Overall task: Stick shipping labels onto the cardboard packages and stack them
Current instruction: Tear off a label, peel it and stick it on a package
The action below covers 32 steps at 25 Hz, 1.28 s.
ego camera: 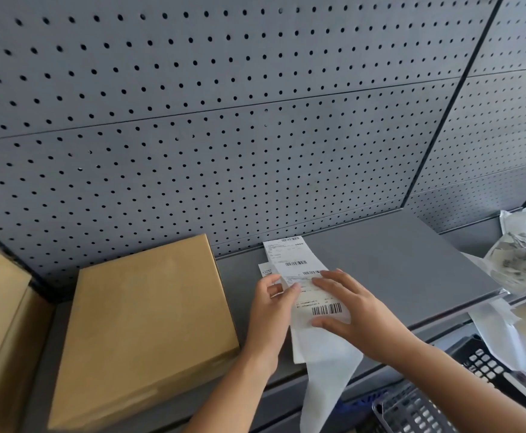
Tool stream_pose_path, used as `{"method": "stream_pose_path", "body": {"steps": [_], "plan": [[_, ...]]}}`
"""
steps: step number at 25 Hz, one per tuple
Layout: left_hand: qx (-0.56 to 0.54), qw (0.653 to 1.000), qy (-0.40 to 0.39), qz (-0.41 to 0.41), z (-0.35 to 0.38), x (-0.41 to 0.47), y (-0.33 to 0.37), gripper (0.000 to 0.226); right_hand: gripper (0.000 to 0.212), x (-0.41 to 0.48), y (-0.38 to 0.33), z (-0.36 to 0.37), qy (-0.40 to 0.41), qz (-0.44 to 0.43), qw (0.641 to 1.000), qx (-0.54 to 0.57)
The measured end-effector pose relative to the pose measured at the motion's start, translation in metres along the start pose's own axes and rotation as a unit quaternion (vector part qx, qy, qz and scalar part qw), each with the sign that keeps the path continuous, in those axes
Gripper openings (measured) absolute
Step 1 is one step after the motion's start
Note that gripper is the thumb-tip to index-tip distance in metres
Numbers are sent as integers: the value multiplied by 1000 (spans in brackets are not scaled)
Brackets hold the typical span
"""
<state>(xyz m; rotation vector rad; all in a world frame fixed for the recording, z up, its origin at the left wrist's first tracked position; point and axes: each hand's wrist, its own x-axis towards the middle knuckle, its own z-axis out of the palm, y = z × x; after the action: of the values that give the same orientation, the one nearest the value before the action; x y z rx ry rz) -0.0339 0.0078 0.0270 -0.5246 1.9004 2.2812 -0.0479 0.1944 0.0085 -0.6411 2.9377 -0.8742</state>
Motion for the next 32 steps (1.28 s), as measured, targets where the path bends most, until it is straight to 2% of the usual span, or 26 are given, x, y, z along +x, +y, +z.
{"method": "stream_pose_path", "body": {"steps": [7, 10, 14, 18, 21, 23, 28, 32], "plan": [[24, 999, -24, -5, 1, 1, 4, 18, 76, 4, -1, -1, 32, 0, 999, 12], [3, 999, -38, 2, 3, 0, 10, 20, 72, 3, -2, 0, 41, -12, 999, 15], [-12, 1000, -11, 20, 4, 9, 13, 17, 69, 1, -2, -3, 46, -30, 998, 13], [16, 998, 33, 51, 6, 12, 15, 14, 79, -5, 2, -2, 49, -52, 997, -17], [3, 999, 32, 43, 7, 11, 14, 7, 87, -8, 0, -4, 26, -47, 998, -37], [2, 999, 17, 44, 6, 10, 15, 11, 82, -8, -3, -6, 27, -41, 998, -32], [12, 998, 19, 51, 5, 9, 17, 11, 58, 1, -7, -12, 88, -21, 996, -11], [-2, 999, 27, 48, 4, 10, 21, 12, 57, 10, -12, -14, 80, -101, 990, -52]]}}
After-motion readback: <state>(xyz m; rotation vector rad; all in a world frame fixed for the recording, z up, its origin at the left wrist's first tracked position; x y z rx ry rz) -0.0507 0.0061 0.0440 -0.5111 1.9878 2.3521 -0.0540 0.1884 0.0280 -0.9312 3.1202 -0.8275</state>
